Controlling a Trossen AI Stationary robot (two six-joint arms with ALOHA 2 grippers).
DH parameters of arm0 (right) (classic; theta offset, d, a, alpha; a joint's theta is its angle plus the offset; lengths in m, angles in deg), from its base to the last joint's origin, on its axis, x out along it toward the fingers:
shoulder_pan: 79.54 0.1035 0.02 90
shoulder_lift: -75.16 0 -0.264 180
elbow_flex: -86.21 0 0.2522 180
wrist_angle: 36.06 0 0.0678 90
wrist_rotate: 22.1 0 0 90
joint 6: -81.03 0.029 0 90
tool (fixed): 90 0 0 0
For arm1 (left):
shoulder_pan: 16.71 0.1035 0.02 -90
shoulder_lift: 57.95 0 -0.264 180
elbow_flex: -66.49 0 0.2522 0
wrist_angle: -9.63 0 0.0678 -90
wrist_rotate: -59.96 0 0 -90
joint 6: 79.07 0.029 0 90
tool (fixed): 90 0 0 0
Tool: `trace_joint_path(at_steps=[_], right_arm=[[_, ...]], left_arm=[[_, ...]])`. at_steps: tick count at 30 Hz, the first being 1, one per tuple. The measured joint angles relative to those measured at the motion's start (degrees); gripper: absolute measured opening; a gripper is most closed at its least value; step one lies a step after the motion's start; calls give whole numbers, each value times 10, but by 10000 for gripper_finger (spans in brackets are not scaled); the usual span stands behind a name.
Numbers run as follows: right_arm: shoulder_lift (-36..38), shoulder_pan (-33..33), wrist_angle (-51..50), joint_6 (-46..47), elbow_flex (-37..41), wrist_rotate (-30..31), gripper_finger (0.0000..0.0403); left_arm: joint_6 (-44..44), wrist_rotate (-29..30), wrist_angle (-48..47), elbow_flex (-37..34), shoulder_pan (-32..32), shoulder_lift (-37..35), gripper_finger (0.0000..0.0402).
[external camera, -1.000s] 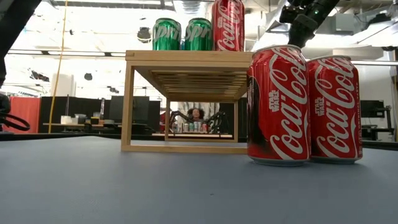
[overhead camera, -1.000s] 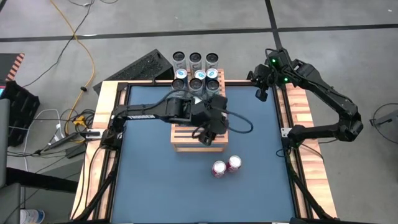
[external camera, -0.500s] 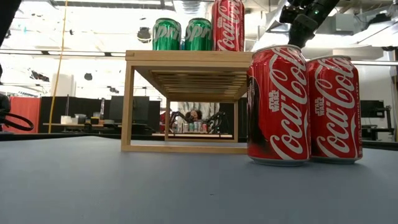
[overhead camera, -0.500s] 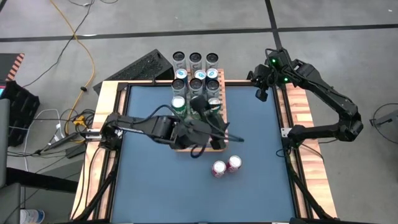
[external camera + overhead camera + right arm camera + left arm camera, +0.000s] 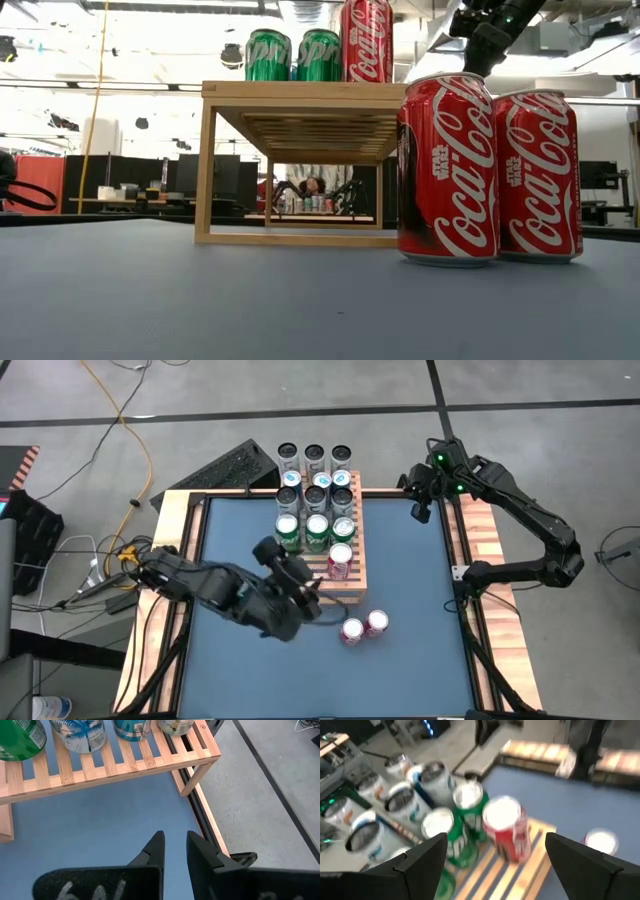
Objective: Place canned beverage on shelf
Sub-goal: Put the top left red soda can on the shelf
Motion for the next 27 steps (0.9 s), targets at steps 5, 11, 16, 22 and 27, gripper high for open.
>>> trace_joint_path(at_steps=[5,11,16,22,27], right_arm=[[0,0,1,0,0,0,64],[0,0,1,1,0,0,64],[0,0,1,1,0,0,64],[0,0,1,1,0,0,64],[0,0,1,1,0,0,64]], left_arm=[[-66,1,-22,-41,1,7,323],[-120,43,55,-145,-7,7,322],[-106,45,162,-226,1,7,322],[-41,-29,300,-276,22,2,317],[-20,-57,286,-277,19,-14,273]])
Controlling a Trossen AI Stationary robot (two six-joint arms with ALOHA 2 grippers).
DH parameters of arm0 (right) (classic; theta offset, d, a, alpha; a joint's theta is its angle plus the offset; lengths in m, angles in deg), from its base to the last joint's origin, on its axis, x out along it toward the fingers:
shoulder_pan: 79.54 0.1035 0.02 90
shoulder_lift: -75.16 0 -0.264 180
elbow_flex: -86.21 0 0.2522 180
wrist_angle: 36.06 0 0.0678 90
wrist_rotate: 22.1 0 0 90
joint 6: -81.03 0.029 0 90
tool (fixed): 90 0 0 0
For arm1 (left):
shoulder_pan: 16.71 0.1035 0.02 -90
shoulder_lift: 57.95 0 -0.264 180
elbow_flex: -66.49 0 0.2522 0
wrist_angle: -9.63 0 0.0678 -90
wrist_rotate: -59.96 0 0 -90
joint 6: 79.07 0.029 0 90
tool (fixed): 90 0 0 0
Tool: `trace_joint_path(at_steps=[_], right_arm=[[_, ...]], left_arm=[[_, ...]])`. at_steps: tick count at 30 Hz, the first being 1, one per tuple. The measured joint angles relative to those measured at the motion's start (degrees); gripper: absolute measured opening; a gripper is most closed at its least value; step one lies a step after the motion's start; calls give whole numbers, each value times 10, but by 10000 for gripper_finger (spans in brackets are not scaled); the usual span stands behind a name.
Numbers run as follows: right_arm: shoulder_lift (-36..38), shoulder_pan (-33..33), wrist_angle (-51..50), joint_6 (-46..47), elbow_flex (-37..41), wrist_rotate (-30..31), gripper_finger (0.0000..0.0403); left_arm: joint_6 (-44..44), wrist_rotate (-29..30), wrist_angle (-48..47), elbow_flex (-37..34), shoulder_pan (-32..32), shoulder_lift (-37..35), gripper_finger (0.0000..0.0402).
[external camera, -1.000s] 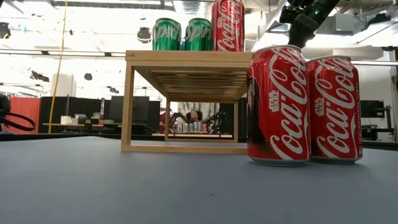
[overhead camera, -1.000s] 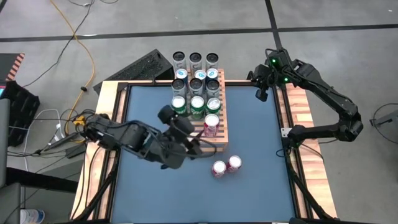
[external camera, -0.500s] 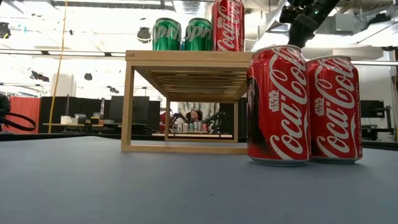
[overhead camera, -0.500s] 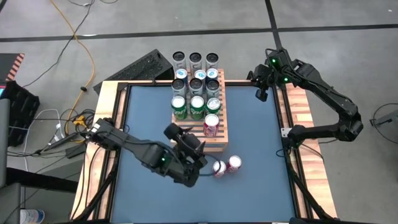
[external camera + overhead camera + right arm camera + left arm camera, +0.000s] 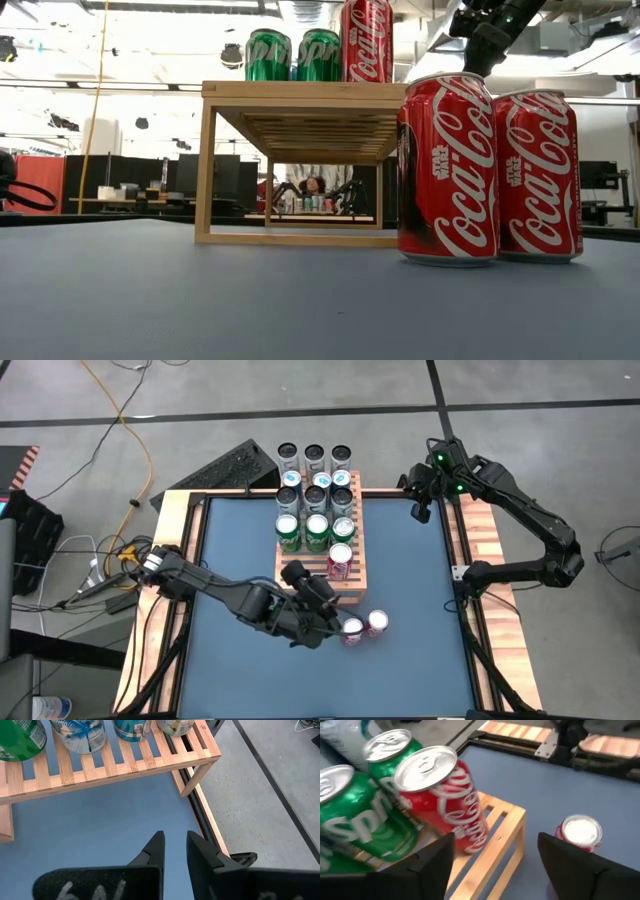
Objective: Place canned beverage on shelf
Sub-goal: Put the top left red soda can on the shelf
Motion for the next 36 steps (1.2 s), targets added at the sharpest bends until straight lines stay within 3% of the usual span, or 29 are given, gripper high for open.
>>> trace_joint_path(at_steps=[7,16,23,30,33,36], right_arm=[[0,0,1,0,0,0,64],[0,0,1,0,0,0,64],[0,0,1,0,0,0,64],[0,0,6,0,0,0,64],[0,0,8,0,0,0,64],[0,0,9,0,0,1,64]], left_arm=[[-12,-30,-50,0,0,-18,174],[-14,-26,-75,-13,22,-18,11],[-21,-34,-1,-77,24,-54,1],[16,-80,122,-198,26,-173,0],[17,-151,238,-288,42,-206,0],[31,-158,353,-350,52,-211,0]])
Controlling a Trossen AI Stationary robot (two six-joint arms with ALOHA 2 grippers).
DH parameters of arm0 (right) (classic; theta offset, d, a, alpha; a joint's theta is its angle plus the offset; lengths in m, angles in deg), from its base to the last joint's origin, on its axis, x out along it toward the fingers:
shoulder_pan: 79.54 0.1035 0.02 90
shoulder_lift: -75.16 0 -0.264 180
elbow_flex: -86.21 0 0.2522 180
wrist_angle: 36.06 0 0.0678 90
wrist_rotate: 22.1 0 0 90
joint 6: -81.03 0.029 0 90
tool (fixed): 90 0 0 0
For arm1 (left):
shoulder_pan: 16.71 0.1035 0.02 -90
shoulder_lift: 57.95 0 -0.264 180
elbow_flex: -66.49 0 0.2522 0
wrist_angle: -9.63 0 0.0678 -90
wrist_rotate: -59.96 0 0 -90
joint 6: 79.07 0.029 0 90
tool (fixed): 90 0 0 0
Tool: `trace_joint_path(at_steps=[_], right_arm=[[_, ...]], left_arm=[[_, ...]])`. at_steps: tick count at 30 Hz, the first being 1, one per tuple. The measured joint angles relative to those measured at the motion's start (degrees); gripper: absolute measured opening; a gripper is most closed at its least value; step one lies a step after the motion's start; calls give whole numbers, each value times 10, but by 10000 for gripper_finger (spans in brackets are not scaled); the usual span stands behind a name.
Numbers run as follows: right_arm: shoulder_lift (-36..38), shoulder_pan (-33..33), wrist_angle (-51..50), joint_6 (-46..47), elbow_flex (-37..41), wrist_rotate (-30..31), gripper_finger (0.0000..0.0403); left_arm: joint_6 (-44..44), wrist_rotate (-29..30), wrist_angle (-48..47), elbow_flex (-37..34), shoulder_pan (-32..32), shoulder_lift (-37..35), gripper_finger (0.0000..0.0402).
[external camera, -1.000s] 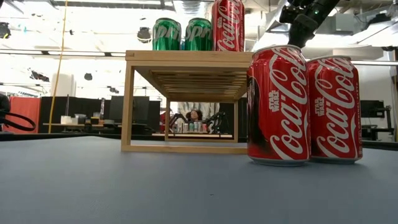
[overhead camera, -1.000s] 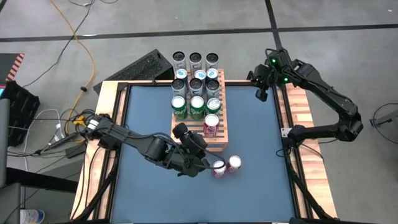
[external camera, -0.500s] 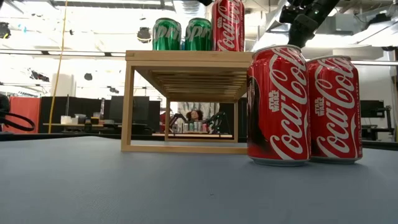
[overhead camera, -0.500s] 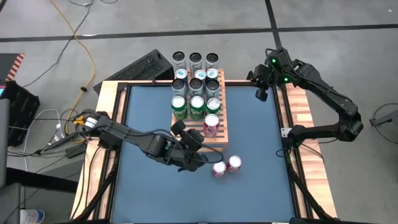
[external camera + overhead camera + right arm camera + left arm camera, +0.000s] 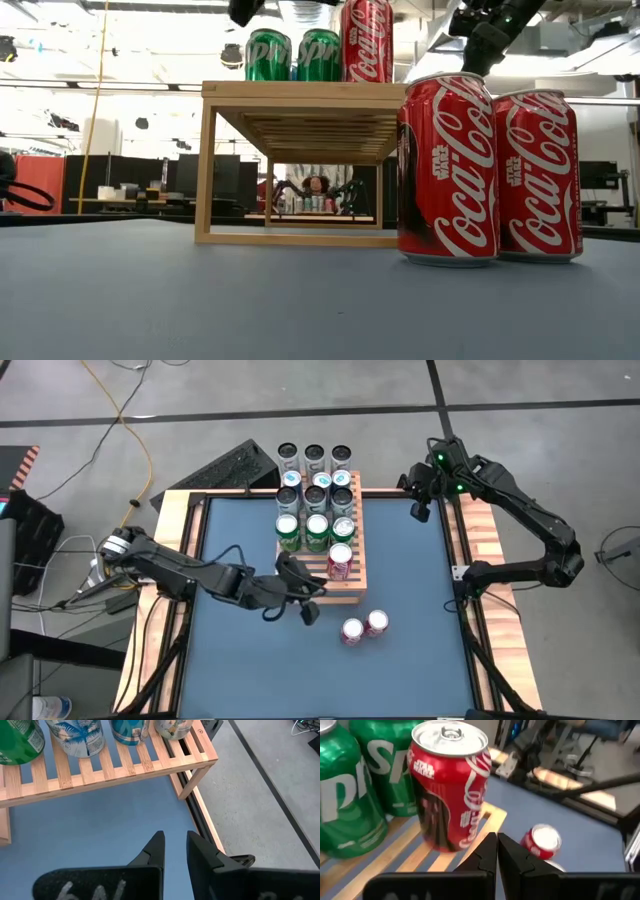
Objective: Place canned beverage on shelf
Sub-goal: Put the top left red soda can on the shelf, then put the left red soda can on the shelf aligned with the other red soda can
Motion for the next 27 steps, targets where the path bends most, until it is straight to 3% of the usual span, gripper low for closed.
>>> trace_joint_path(at_steps=[10,27], right_arm=[[0,0,-1,0,0,1,64],[0,-4,0,-13,0,1,64]], left_arm=[[-5,85,21,-19,17,8,0],[36,54,76,-19,72,36,0]])
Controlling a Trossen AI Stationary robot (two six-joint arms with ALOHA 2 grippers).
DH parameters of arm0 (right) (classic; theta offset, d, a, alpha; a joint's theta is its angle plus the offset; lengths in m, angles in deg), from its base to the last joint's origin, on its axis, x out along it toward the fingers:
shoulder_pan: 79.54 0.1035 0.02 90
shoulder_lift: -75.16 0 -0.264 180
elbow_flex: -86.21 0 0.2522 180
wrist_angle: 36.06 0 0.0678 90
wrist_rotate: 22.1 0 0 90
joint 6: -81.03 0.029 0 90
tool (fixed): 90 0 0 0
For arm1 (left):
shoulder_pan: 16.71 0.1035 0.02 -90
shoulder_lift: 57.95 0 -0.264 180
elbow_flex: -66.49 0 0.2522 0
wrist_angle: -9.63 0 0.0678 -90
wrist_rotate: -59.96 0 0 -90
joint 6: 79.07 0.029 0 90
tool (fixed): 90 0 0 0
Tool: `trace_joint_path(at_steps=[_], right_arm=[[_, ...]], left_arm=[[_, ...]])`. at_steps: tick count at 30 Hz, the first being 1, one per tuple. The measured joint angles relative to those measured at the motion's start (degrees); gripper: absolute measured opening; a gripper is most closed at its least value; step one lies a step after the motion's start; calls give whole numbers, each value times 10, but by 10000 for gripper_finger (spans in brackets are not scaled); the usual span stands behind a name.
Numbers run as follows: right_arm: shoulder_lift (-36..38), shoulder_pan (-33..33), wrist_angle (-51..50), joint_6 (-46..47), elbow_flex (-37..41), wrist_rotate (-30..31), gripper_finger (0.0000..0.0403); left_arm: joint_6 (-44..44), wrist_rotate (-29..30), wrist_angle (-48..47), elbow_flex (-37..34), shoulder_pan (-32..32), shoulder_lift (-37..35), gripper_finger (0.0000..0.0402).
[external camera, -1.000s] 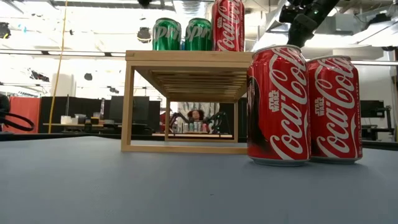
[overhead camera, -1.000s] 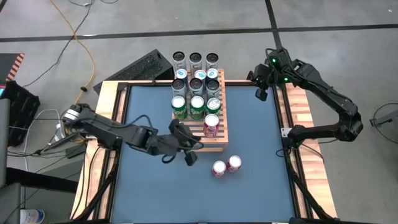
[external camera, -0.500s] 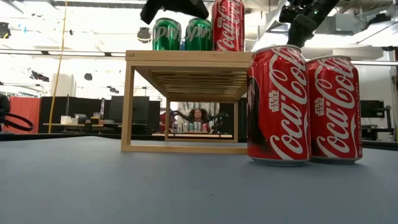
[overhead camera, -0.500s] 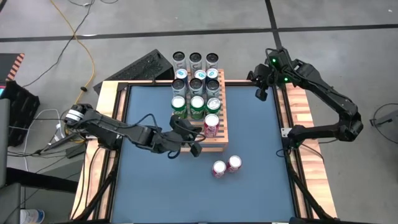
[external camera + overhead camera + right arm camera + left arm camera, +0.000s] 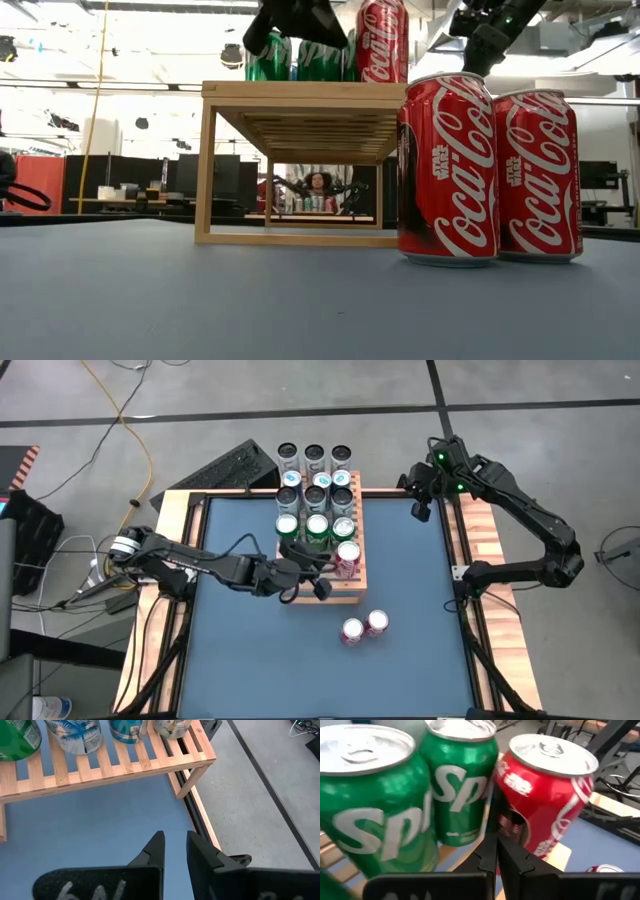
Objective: Place canned beverage on shelf
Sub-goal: Put the left red soda can on the shelf aligned with the other red soda can
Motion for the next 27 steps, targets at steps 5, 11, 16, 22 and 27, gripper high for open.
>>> trace_joint_path(at_steps=[5,11,16,22,27], right_arm=[[0,-3,0,-1,0,0,64],[0,-3,0,-3,0,0,64],[0,-3,-2,-4,0,-1,64],[0,-2,-5,-2,0,-3,64],[0,-2,-14,-2,0,-23,64]], left_arm=[[9,5,-18,0,5,-3,0],[-21,25,-65,0,-7,-16,0],[-25,-72,-20,1,-23,-36,2],[48,-262,93,25,-56,-29,36],[94,-253,95,42,-85,-5,90]])
